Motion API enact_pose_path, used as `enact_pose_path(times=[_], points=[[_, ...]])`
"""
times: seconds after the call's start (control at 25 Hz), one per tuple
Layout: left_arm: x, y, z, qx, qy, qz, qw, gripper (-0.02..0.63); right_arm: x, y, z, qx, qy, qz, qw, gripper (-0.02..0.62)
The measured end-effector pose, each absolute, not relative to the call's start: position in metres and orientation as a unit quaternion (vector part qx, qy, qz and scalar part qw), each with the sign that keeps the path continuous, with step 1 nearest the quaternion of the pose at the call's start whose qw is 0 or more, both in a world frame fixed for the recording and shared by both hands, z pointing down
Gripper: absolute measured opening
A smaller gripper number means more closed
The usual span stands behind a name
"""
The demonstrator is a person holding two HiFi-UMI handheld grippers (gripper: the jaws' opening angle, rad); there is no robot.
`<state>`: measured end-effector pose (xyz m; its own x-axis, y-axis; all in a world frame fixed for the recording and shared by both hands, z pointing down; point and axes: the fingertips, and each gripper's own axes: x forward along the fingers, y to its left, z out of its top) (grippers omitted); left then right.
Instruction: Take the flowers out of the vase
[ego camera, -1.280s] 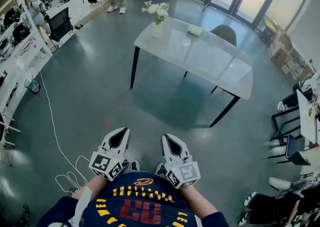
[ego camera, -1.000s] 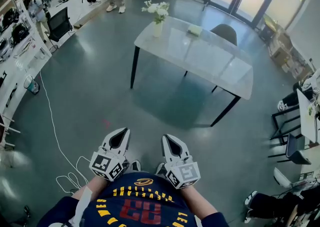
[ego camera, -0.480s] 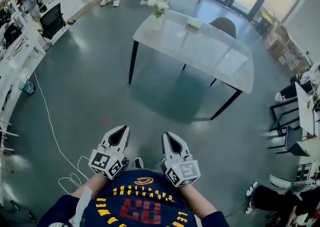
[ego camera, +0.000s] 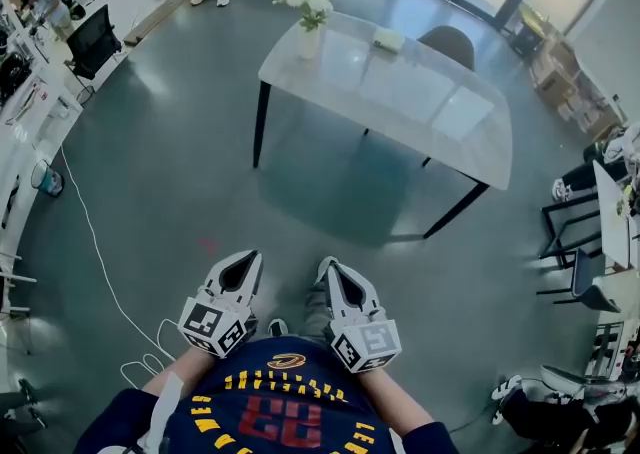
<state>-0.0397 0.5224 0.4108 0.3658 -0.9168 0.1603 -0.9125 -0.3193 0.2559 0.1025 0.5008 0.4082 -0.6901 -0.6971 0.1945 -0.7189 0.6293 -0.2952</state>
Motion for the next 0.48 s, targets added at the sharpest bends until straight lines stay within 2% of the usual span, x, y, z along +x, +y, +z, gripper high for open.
enact_pose_path(times=[0.2, 0.48], points=[[-0.061, 0.471, 0.417, 0.785, -0.601, 0.001, 0.154, 0.003, 0.082, 0.436, 0.412, 0.359, -0.916, 0.178, 0.026, 0.008], [-0.050, 0.371, 0.411, 0.771, -0.618, 0.011, 0.158, 0.003, 0.076, 0.331, 0.409, 0.314, -0.930, 0.187, 0.032, 0.008]])
